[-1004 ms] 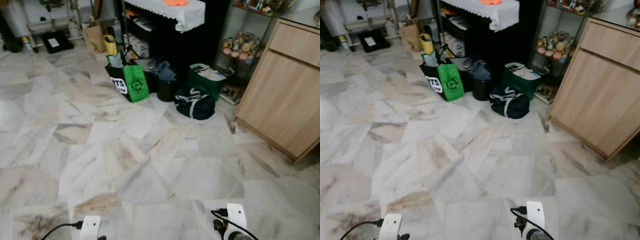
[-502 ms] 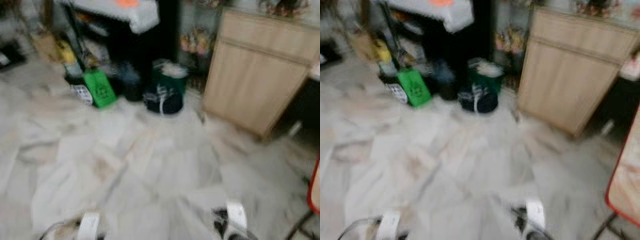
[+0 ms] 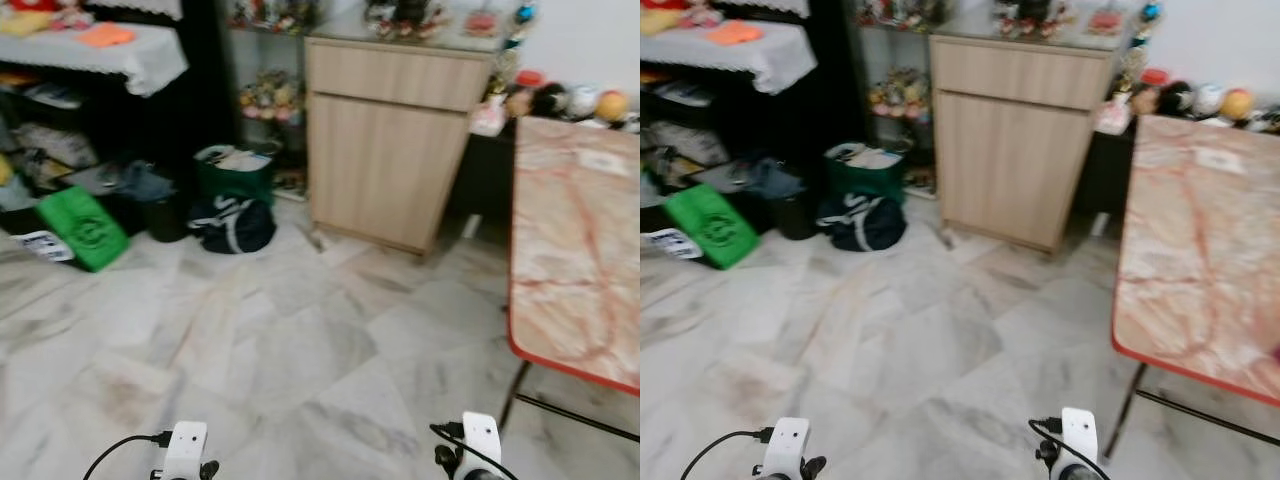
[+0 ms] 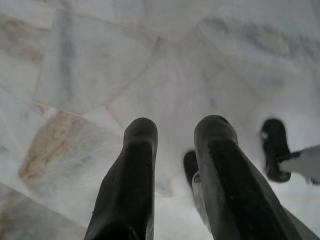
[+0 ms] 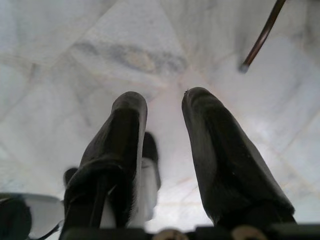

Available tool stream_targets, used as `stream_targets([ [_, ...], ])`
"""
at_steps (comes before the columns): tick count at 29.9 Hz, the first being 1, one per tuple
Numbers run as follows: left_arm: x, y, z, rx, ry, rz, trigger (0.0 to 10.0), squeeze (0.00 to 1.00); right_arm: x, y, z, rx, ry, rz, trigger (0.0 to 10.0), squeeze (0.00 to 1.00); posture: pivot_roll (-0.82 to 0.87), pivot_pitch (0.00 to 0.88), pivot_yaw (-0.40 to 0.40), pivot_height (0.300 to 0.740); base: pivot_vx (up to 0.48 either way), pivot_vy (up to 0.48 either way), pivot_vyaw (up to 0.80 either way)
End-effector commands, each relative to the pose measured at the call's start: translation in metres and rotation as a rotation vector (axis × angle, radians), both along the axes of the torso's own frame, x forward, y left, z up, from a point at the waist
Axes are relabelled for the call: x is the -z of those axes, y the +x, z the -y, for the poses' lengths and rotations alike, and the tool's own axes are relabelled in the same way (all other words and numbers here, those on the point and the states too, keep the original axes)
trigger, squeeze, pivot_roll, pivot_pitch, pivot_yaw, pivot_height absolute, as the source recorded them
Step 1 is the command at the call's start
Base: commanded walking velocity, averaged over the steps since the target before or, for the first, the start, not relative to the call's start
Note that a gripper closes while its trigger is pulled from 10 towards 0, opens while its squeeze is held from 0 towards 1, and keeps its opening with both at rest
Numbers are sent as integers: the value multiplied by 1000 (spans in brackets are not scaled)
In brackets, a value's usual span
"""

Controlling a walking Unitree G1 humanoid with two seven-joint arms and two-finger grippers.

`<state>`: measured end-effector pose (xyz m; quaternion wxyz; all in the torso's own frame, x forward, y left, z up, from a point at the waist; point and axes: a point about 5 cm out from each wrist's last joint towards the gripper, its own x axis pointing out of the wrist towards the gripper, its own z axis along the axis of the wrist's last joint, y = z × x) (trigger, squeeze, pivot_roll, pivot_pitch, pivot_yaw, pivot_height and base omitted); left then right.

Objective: Setting the table

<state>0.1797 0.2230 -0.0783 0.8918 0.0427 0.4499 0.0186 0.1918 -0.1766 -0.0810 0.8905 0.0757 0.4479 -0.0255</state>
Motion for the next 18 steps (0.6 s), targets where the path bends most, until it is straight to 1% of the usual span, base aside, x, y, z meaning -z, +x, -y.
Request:
stream_targets([
  [1, -2, 4, 0, 8, 2, 5, 10000, 0, 0, -2, 5, 7, -13, -6, 10000, 0, -70, 0, 20, 740, 0, 0, -788],
  [18, -1, 5, 2, 32, 10, -4, 10000, 0, 1, -2, 3, 8, -4, -7, 10000, 0, -74, 0, 23, 740, 0, 0, -786],
])
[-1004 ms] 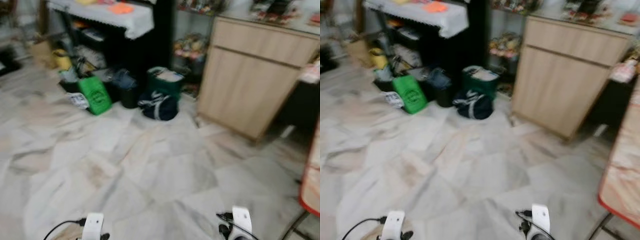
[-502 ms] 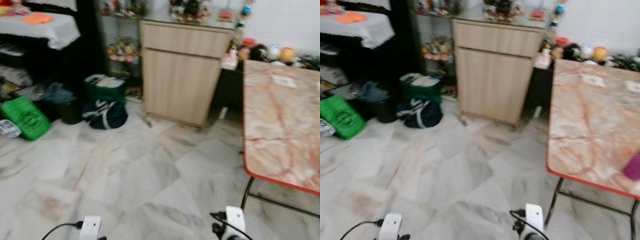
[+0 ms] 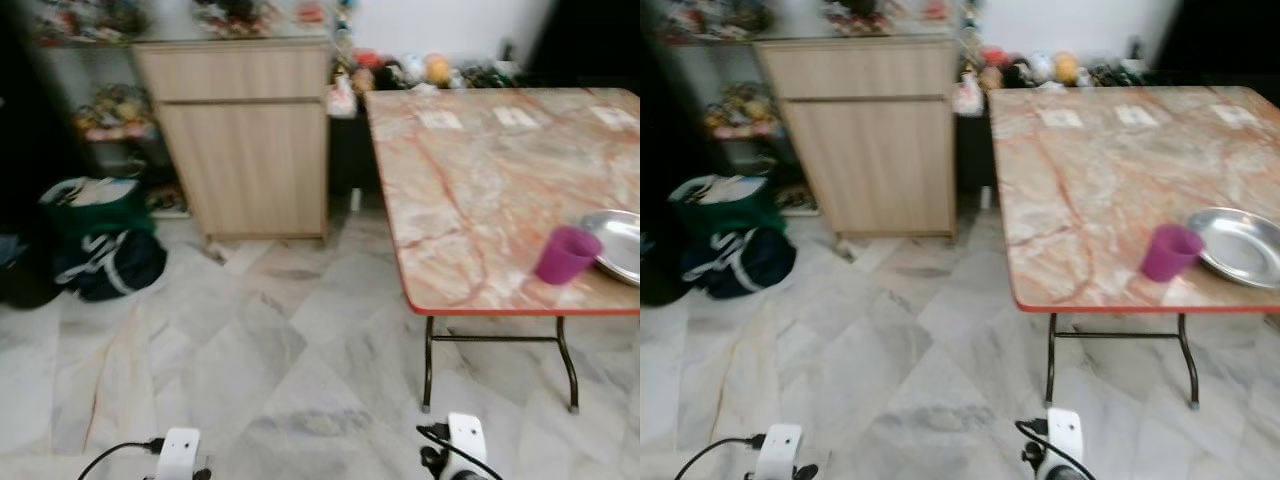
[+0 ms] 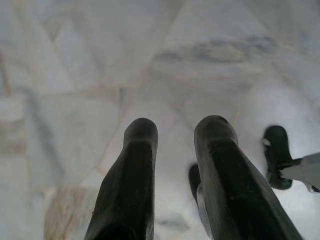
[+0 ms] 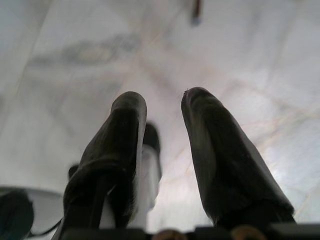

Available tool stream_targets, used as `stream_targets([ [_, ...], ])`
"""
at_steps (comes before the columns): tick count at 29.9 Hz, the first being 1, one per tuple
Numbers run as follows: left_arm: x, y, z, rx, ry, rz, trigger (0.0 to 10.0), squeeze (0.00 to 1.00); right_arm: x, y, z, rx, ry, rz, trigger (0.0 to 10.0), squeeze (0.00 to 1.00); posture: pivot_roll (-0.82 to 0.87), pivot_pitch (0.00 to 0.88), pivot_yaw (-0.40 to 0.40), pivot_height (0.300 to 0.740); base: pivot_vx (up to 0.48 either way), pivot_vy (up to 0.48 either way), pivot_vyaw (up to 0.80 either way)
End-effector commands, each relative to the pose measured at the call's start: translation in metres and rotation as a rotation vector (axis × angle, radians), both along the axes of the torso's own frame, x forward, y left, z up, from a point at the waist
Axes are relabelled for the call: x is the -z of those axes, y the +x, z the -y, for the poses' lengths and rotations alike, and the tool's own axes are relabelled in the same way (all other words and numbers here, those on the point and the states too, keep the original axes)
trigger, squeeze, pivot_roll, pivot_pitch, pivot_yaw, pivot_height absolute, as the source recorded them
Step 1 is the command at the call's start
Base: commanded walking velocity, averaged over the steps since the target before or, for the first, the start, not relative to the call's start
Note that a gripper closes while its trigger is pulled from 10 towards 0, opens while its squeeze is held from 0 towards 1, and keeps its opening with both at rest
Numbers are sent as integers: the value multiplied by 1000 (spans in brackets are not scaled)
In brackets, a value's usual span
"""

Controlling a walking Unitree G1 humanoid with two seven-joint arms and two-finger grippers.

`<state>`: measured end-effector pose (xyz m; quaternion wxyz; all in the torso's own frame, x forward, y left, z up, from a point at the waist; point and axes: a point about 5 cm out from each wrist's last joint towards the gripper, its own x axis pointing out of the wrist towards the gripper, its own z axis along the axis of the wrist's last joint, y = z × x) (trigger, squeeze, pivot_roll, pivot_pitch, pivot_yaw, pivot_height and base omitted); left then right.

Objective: Setting the table

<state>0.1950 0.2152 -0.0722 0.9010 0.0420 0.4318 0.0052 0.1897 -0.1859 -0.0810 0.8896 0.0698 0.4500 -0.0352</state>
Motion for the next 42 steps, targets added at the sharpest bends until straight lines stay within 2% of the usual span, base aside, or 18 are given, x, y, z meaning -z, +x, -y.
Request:
stream_targets([
  [1, 5, -11, -6, 8, 25, -43, 10000, 0, 1, 0, -7, -7, 14, 0, 10000, 0, -73, 0, 23, 740, 0, 0, -788],
  [6, 4, -10, -5, 40, 45, -47, 10000, 0, -1, 3, -6, 23, 13, 21, 10000, 0, -74, 0, 33, 740, 0, 0, -158],
  [15, 1, -6, -10, 57, 63, -46, 10000, 0, -2, 5, -11, 45, 29, 36, 10000, 0, -72, 0, 68, 740, 0, -380, 0],
  [24, -2, -1, -12, 75, 72, -37, 10000, 0, 1, -1, -10, 85, 40, 28, 10000, 0, -77, 0, 76, 740, 0, -386, 0],
  [42, 2, -5, -7, 73, 58, -48, 10000, 0, 2, -2, -10, 67, 33, 28, 10000, 0, -79, 0, 64, 740, 0, -386, 0],
])
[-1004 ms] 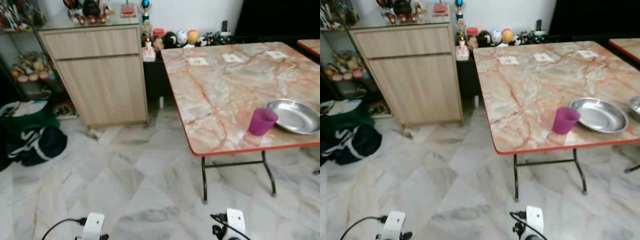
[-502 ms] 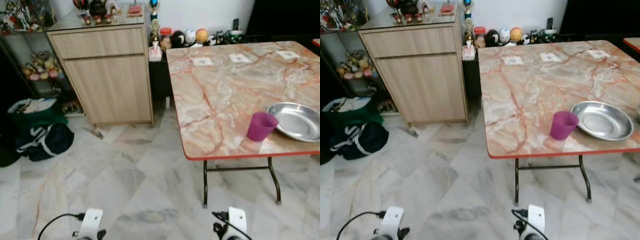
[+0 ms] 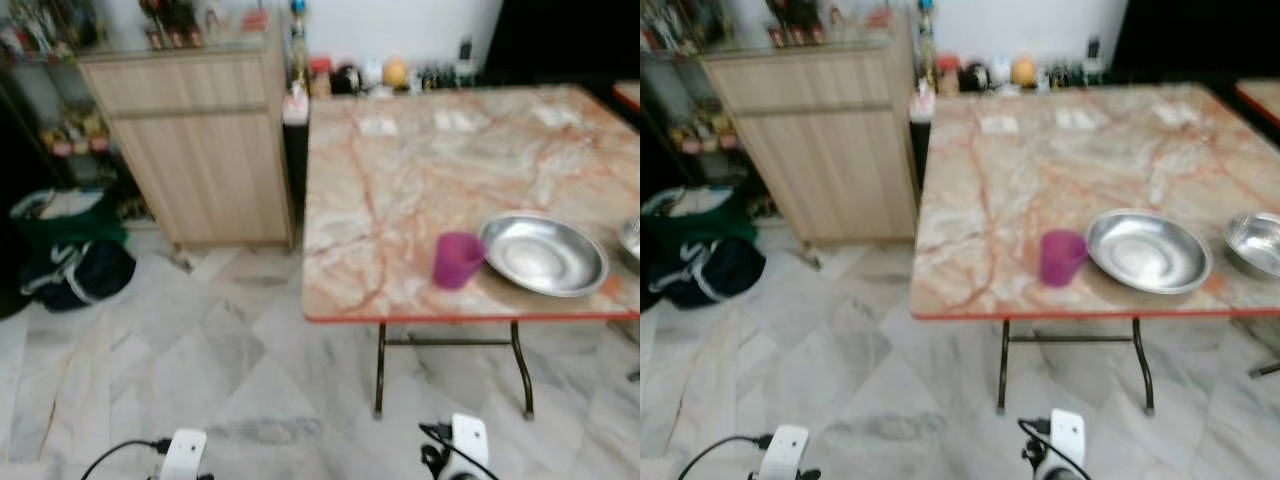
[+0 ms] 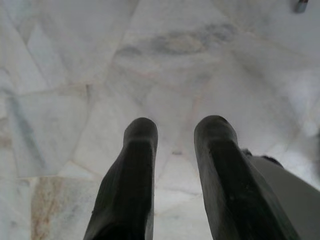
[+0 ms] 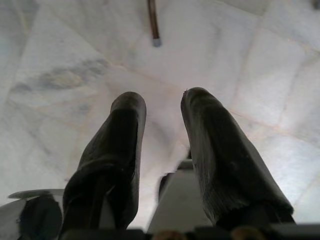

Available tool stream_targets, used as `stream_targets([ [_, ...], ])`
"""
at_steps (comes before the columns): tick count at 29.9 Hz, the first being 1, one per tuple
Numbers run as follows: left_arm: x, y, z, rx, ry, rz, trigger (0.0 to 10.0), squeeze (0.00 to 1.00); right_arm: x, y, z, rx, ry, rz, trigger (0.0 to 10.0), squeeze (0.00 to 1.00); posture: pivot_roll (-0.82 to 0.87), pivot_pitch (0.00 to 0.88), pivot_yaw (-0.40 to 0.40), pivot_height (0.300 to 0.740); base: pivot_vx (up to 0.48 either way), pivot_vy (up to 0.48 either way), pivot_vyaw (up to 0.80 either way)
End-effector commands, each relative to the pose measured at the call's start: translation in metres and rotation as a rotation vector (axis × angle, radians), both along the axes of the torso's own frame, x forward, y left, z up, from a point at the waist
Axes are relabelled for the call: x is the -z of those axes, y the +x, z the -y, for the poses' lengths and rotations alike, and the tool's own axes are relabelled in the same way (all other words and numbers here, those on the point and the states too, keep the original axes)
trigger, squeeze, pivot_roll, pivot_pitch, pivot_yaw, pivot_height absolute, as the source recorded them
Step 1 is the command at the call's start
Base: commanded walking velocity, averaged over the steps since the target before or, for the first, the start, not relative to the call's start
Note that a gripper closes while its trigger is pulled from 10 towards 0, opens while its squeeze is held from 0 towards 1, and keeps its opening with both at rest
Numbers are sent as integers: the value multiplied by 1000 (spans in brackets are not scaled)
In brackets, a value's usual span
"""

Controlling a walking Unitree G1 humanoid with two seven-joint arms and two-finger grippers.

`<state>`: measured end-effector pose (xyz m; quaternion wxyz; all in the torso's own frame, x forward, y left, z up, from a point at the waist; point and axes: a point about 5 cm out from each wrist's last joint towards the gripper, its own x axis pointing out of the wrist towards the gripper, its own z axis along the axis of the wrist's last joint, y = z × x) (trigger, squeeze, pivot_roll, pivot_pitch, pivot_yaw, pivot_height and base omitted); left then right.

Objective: Setting the table

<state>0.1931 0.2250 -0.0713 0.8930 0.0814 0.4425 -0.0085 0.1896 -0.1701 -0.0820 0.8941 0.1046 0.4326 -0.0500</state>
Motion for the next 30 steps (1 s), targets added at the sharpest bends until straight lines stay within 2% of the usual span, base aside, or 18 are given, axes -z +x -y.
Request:
stream_targets([
  [1, 3, -3, 3, 15, -2, -20, 10000, 0, 0, -2, 5, 6, -13, -7, 10000, 0, -79, 0, 65, 740, 0, -390, 0],
  [13, 2, -2, 4, 25, 4, -20, 10000, 0, 2, -4, 3, 12, -7, -5, 10000, 0, -86, 0, 71, 740, 0, -367, 0],
  [23, 4, -4, 5, 14, -8, -25, 10000, 0, -4, 3, 1, 6, -6, 72, 10000, 0, -100, 0, 63, 740, 0, 0, 0],
  [24, 4, -5, 6, 14, -9, -26, 10000, 0, -5, 4, 1, 7, -6, 86, 10000, 357, -101, 0, 60, 740, 0, 0, 0],
  [25, 4, -5, 6, 14, -10, -27, 10000, 0, -6, 6, 1, 10, -6, 103, 10000, 788, -100, 0, 59, 740, 0, 0, 0],
  [26, 5, -6, 6, 15, -11, -28, 10000, 0, -8, 9, 2, 16, -4, 131, 10000, 1000, -101, 0, 57, 740, 0, 0, 0],
  [30, 5, -7, 7, 12, -14, -31, 10000, 0, -15, 16, 3, 16, -26, 214, 10000, 1000, -106, 0, 50, 740, 0, 0, 0],
])
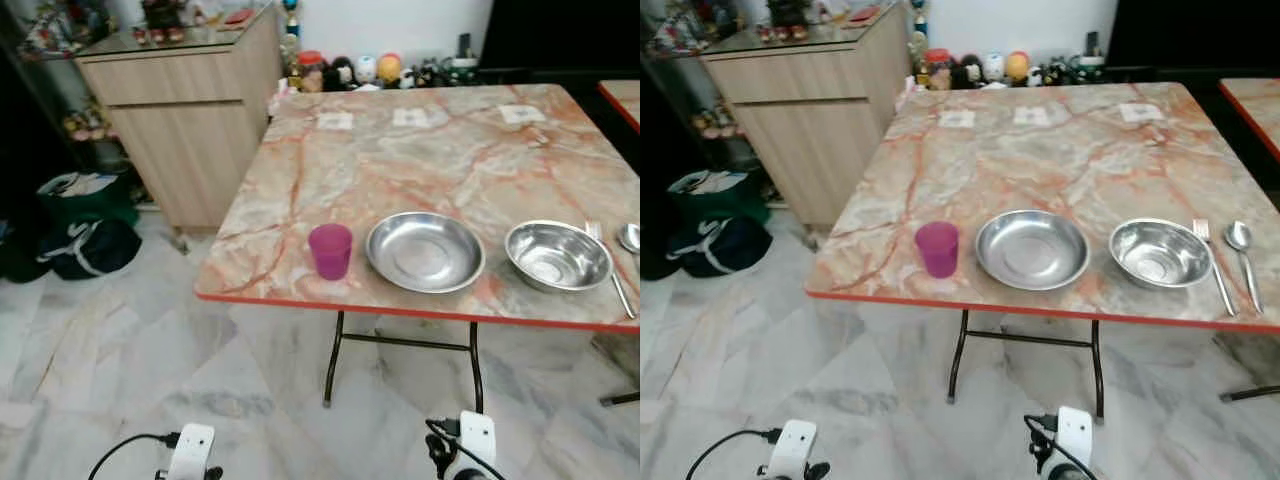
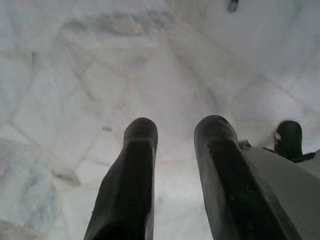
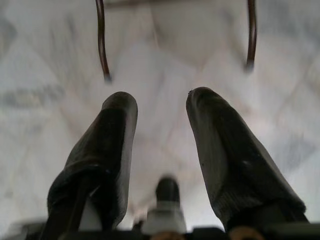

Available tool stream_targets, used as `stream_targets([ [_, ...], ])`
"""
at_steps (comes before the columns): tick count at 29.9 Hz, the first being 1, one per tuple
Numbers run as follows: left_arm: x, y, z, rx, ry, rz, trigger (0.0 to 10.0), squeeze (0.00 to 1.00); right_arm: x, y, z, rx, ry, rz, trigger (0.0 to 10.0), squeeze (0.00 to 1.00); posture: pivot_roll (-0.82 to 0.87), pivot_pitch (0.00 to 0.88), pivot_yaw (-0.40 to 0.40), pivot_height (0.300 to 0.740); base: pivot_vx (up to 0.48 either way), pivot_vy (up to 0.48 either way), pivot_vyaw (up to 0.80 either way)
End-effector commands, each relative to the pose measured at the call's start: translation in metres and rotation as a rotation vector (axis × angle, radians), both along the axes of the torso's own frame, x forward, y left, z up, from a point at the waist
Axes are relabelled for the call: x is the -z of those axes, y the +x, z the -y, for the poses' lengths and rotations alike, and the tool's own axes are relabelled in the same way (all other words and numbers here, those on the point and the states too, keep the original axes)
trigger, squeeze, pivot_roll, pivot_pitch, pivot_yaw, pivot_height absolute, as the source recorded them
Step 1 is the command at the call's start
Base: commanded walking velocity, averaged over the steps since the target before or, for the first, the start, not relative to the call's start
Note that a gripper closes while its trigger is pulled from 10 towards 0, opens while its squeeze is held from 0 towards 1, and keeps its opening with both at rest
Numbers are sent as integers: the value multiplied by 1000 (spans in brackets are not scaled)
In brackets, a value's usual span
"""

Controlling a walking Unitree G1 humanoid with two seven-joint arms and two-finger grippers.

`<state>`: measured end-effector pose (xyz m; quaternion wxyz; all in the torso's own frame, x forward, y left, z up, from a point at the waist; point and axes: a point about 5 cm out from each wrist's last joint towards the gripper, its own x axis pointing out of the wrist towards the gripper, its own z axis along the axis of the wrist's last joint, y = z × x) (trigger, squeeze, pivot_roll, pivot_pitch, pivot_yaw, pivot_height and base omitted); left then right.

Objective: Setting the table

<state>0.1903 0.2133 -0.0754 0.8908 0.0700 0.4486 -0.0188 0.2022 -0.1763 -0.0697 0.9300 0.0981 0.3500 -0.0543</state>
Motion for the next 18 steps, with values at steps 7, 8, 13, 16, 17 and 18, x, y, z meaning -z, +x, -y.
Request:
stream_targets([
  [7, 4, -9, -3, 3, 13, -28, 10000, 0, -14, 5, 3, -4, -36, 197, 10000, 1000, -120, 0, 40, 740, 0, 0, 0],
  [8, 4, -9, -3, 4, 14, -29, 10000, 0, -15, 4, 5, 6, -38, 209, 10000, 1000, -120, 0, 38, 740, 0, 0, 0],
  [13, 5, -10, -2, 5, 15, -33, 10000, 0, -20, -1, 11, 20, -71, 276, 10000, 1000, -128, 0, 36, 740, 0, 0, 0],
  [16, 6, -12, 0, 7, 13, -39, 10000, 0, -32, -5, 18, 33, -114, 384, 10000, 1000, -137, 0, 34, 740, 0, 0, 0],
  [17, 6, -12, 0, 7, 13, -39, 10000, 0, -32, -5, 18, 33, -114, 384, 10000, 1000, -137, 0, 34, 740, 0, 0, 0],
  [18, 6, -12, 0, 7, 12, -39, 10000, 0, -38, -5, 20, 32, -138, 421, 10000, 1000, -144, 0, 33, 740, 0, 0, 0],
])
